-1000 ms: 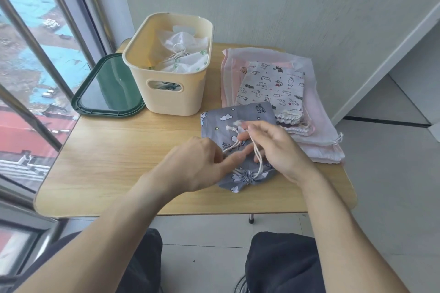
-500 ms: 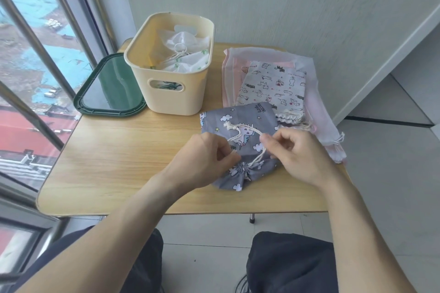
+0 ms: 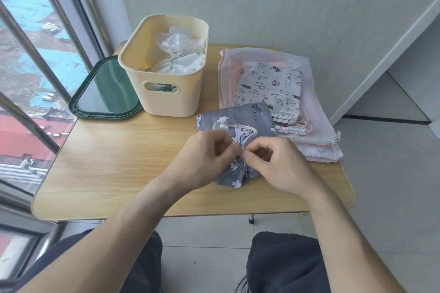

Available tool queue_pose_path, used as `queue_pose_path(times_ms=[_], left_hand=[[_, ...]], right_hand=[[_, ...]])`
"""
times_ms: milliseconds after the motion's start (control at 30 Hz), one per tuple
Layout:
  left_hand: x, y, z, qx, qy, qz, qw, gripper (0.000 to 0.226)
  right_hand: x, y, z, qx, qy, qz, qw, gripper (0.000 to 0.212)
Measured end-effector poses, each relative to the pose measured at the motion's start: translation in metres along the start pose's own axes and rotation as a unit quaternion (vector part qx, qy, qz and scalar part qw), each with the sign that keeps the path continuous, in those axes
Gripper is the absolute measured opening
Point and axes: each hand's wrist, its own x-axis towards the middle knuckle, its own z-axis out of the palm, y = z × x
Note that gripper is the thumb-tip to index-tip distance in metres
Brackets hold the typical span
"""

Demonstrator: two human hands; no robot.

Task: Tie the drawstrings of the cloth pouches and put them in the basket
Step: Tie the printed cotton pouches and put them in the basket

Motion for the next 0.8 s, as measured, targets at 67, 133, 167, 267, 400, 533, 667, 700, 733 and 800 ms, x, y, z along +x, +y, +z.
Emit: queue_pose_path(times_ms=[67,133,167,267,400,533,667,700,733,800], left_hand=[[-0.001,0.0,0.001,-0.01,0.013,0.029,0.999,0.02],[-0.001,-0.002,0.002,-0.031,0.037,0.046,0.998,0.018],[0.0,-0.003,0.003,-0.046,0.054,0.049,0.996,0.017],[0.0,-0.003,0.006,-0.053,0.099,0.064,0.992,0.013],[0.0,-0.004,0.009,0.003,0.12,0.126,0.985,0.006],[0.0,-0.006,0.01,0.007,0.098,0.166,0.981,0.007],[-0.001,-0.005,0.009,0.003,0.057,0.181,0.982,0.015],[-0.001,-0.005,0.009,-0.003,0.055,0.177,0.983,0.015],[-0.001,-0.006,0.01,-0.01,0.053,0.17,0.984,0.016],[-0.002,-0.006,0.011,-0.011,0.046,0.165,0.985,0.018]], right_hand=[[0.001,-0.001,0.005,0.036,0.011,-0.005,0.999,0.013],[0.002,-0.002,0.008,0.076,0.019,0.005,0.997,0.012],[0.002,-0.003,0.009,0.092,0.019,0.01,0.995,0.012],[0.002,-0.007,0.012,0.14,0.017,0.018,0.99,0.016],[0.001,-0.007,0.013,0.135,0.008,0.024,0.991,0.019],[-0.001,-0.009,0.011,0.108,-0.012,0.036,0.993,0.019],[-0.003,-0.009,0.006,0.155,-0.028,0.046,0.986,0.021],[-0.003,-0.01,0.006,0.163,-0.032,0.051,0.985,0.021],[-0.003,-0.009,0.005,0.163,-0.034,0.054,0.985,0.022],[-0.002,-0.009,0.005,0.157,-0.046,0.058,0.985,0.023]])
